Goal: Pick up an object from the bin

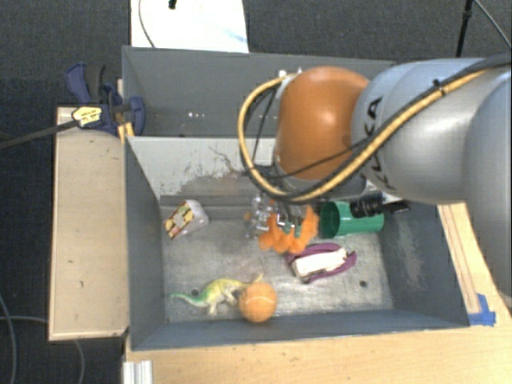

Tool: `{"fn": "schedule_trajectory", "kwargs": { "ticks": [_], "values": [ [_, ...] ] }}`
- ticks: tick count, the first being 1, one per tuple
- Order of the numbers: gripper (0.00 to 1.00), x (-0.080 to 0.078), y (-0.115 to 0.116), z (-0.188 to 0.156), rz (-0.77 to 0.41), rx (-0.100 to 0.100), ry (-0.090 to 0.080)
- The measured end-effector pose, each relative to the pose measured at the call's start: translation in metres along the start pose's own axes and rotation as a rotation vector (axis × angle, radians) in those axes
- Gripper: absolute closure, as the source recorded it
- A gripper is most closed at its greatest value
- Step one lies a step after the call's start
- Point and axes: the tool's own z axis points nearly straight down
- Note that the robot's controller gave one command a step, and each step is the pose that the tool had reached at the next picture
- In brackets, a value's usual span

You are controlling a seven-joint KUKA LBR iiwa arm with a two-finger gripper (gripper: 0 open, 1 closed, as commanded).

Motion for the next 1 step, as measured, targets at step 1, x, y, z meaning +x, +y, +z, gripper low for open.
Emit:
{"fn": "schedule_trajectory", "kwargs": {
  "ticks": [1],
  "values": [
    [1.00,-0.0098,0.0127,-0.0663,-0.018,-0.011,-0.003]
  ]
}}
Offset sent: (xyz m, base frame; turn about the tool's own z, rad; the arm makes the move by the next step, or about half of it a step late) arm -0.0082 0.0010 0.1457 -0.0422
